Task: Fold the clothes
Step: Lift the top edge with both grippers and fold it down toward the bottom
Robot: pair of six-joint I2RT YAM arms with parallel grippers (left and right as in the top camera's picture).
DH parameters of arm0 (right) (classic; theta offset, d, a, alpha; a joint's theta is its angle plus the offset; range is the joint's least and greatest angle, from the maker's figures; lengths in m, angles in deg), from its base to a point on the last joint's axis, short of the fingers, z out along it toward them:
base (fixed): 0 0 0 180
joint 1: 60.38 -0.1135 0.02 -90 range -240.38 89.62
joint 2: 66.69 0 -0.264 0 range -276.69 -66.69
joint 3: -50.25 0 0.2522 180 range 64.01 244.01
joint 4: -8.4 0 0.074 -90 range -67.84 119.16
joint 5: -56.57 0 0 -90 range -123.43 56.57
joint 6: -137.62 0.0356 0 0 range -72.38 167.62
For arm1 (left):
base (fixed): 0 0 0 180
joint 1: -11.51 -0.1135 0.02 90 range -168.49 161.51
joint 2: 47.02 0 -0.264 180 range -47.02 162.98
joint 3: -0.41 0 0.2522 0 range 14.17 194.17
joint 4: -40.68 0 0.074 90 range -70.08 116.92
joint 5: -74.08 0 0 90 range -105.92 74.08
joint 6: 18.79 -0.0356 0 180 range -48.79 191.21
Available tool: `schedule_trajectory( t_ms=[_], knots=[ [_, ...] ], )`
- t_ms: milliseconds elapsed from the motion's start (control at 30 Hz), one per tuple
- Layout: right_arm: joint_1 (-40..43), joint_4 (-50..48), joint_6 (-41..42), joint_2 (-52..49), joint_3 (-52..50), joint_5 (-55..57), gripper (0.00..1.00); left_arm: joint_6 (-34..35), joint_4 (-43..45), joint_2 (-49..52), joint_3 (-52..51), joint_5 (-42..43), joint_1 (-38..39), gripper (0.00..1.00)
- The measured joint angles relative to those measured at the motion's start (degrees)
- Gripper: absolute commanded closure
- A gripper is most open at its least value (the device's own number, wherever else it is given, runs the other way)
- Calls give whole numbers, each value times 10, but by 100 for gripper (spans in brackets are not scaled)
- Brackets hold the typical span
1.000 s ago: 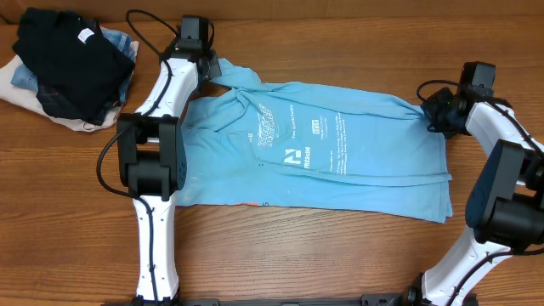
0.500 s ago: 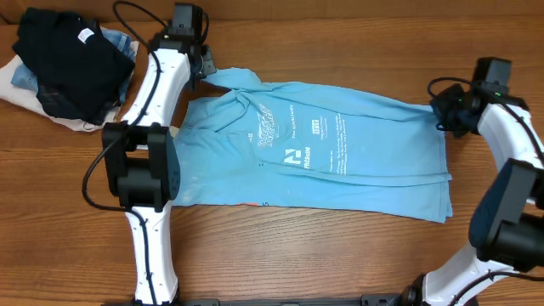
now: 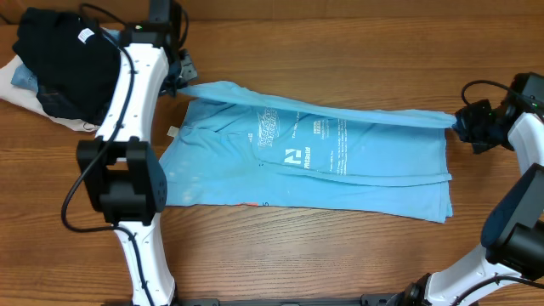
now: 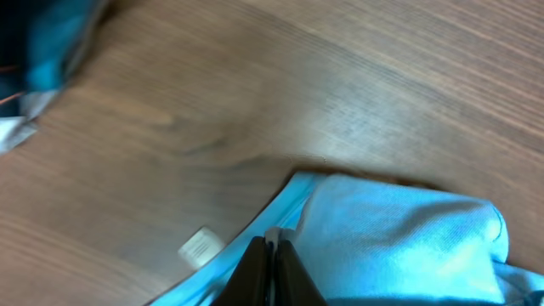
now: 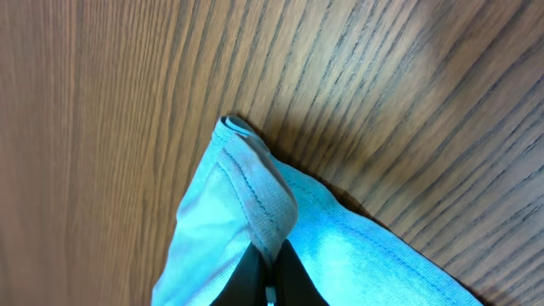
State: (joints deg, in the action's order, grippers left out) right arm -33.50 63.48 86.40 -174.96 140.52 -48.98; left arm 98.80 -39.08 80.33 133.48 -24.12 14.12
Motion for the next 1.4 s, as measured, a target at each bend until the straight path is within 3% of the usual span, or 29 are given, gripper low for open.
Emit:
schedule_trajectory(
  t_ms=[800,1133,1400],
  knots=[
    [41,54,0,0,26,-25,96,8,-238,-20,0,51,-8,96],
    [42,88,1,0,29,-24,96,9,-302,-20,0,36,-8,96],
    [43,117,2,0,29,-21,96,9,-305,-20,-5,17,-8,96]
  ],
)
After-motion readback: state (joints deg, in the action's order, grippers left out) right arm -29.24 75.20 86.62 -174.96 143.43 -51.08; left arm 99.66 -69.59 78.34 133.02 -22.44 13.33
